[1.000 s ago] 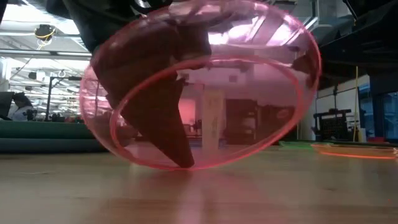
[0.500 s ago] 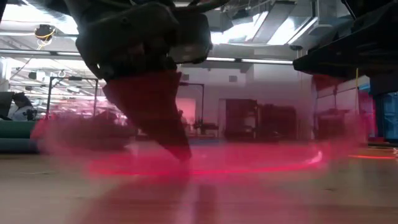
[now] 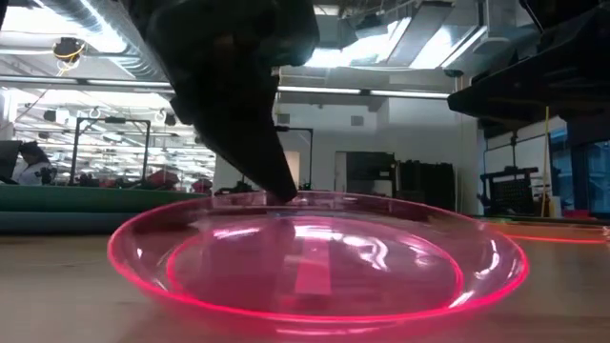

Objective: Stack plastic plates
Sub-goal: Stack the pink plate on top of the gray plate

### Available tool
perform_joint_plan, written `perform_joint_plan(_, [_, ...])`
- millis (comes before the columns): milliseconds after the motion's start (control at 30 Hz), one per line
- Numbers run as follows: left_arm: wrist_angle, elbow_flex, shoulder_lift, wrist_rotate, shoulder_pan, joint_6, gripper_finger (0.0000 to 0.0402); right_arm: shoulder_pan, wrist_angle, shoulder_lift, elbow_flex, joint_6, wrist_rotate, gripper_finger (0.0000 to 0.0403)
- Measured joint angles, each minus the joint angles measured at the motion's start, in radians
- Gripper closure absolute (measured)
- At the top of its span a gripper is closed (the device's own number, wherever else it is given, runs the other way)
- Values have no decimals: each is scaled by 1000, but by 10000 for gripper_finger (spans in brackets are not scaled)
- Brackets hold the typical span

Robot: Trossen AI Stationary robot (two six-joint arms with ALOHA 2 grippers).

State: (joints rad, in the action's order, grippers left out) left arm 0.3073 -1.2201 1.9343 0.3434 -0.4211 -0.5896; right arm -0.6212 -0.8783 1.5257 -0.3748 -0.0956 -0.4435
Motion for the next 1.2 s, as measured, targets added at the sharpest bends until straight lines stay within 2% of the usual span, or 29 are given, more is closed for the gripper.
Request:
perform_joint_plan(100, [6,0,0,-16,18,1,352,0,0,0,0,0,0,260])
perform_joint_plan(267, [22,0,0,-138,53,0,299,0,2,0,0,0,0,260])
perform_joint_plan(400, [21,1,7,-169,63,-7,278,0,7,0,0,-2,1,260])
perform_joint_plan(733, [2,43,16,-194,63,-32,274,0,16,0,0,-3,1,260])
perform_joint_plan(833, [-62,61,16,-248,63,-31,274,0,16,0,0,-3,-17,260])
perform_joint_plan(1033, [-105,98,15,-256,63,-37,275,0,16,0,0,-3,-19,260])
perform_joint_plan(1200, [-131,100,15,-256,59,-23,302,0,17,0,0,-4,-19,260])
